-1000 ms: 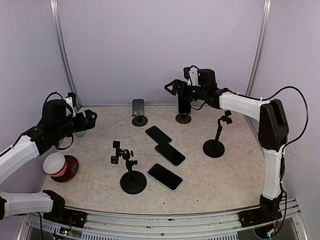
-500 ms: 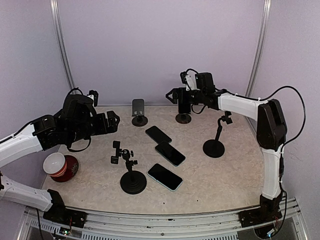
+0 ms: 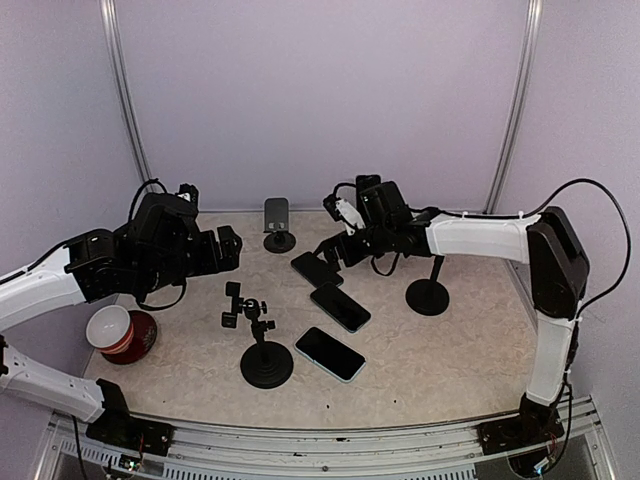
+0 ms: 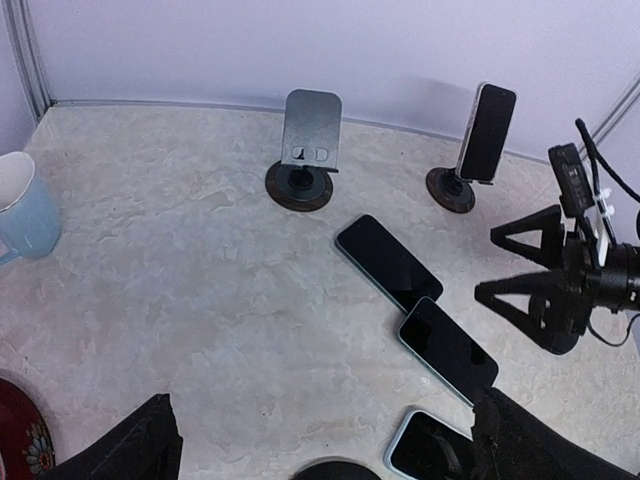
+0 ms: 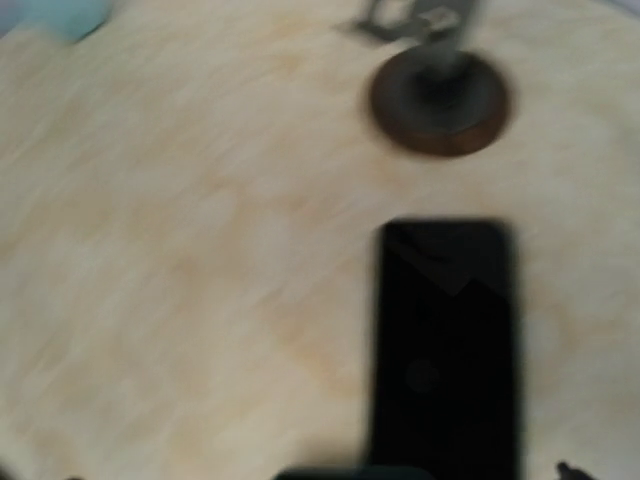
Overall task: Place the phone on the phone stand
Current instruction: Pick up the phone at the center of the board.
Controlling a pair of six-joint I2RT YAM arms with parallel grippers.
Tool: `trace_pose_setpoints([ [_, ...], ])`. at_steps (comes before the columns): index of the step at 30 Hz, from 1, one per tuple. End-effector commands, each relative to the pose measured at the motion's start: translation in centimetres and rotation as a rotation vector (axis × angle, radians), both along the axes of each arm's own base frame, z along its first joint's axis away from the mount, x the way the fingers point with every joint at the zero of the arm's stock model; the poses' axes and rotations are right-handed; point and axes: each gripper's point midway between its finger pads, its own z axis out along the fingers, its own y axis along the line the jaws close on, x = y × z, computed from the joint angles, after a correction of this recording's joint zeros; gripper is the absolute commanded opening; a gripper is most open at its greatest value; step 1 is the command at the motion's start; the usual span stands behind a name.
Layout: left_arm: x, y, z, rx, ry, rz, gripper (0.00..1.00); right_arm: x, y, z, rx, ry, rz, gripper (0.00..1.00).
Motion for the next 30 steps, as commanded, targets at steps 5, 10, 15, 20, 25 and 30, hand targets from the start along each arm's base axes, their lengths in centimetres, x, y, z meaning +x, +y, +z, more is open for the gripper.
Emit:
trace_pose_setpoints([
  [5,-0.3,0.7,0.7,-0.016,-0.03,0.023,0.99,-6.1,-0.6,0.2,-0.076,-0.032,0.067,0.97],
  [10,-0.6,1.0,0.8,-0.021,-0.038,0.021,0.99,-9.6,-0.4,-0.9,-0.127,-0.008,0.136,0.97],
  [15,-1.0,1.7,0.6,-0.028,-0.04,0.028,0.99,-12.3,-0.7,-2.4,-0.184,0.021,0.171,0.96],
  [20,-1.1,2.4,0.4,-0.014,-0.052,0.042,0.99,-14.8,-1.0,-3.9,-0.238,0.047,0.192,0.96],
  [25,-0.9,2.4,0.0,0.021,-0.055,0.043,0.99,-16.7,-1.1,-5.8,-0.302,0.073,0.2,0.96],
  [30,-0.7,2.4,-0.2,0.034,-0.056,0.051,0.99,-17.9,-0.9,-7.3,-0.312,0.101,0.202,0.96],
])
